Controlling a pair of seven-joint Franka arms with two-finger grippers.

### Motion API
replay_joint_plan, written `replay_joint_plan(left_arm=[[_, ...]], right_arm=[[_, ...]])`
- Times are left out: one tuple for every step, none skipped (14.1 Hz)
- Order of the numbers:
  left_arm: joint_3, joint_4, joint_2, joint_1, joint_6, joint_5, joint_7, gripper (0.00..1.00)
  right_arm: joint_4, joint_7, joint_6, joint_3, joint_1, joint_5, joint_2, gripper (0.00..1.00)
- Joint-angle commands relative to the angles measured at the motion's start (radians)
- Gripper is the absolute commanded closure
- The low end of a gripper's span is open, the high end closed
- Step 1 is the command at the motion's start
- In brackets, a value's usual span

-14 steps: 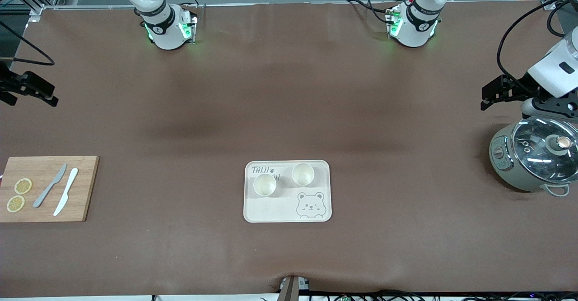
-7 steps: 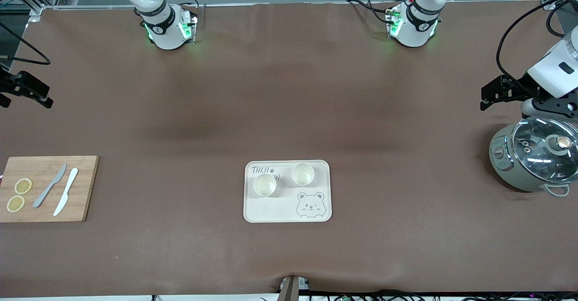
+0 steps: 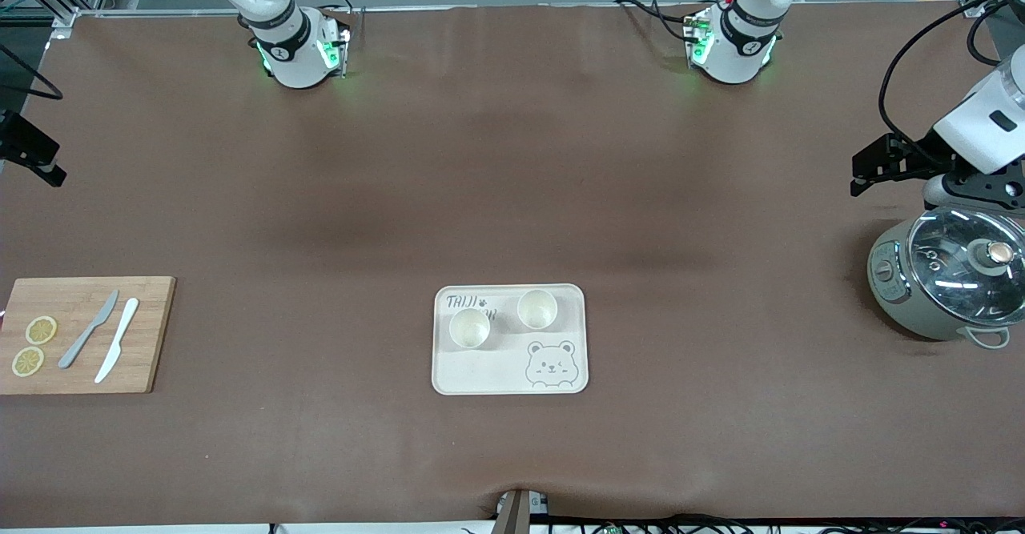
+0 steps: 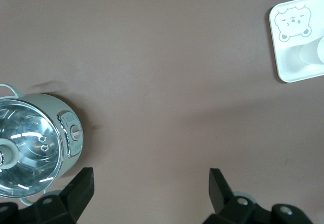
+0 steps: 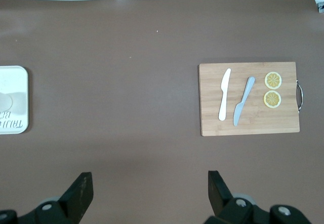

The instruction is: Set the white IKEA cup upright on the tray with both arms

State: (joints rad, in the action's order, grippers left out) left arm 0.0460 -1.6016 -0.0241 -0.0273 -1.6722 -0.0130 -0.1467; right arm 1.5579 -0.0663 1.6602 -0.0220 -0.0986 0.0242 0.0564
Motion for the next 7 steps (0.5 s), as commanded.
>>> replay_joint_plan(left_arm=[[0.005,-0.009,0.010,-0.002,-0.006,0.018,0.019,0.00],[0.005,-0.009,0.010,-0.002,-0.006,0.018,0.019,0.00],[0.005,-0.009,0.012,-0.002,-0.006,0.018,0.019,0.00],[0.005,-0.008,0.012,-0.002,-0.006,0.018,0.019,0.00],[0.005,-0.008,0.012,-0.002,-0.006,0.018,0.019,0.00],[0.005,-0.008,0.010,-0.002,-0.006,0.018,0.019,0.00],[0.005,-0.008,0.010,-0.002,-0.006,0.018,0.019,0.00]], right_arm=[[-0.015,0.008,-0.077,-0.006,0.029,-0.007,0.008,0.00],[-0.013,0.067,-0.079,-0.006,0.037,-0.007,0.008,0.00],[-0.016,0.145,-0.079,-0.006,0.062,-0.004,0.008,0.00],[-0.018,0.164,-0.073,-0.006,0.085,0.005,0.008,0.00],[-0.024,0.163,-0.063,-0.006,0.091,0.028,0.005,0.00],[-0.028,0.163,-0.054,-0.006,0.100,0.070,0.003,0.00],[-0.026,0.163,-0.025,-0.006,0.109,0.082,0.000,0.00]])
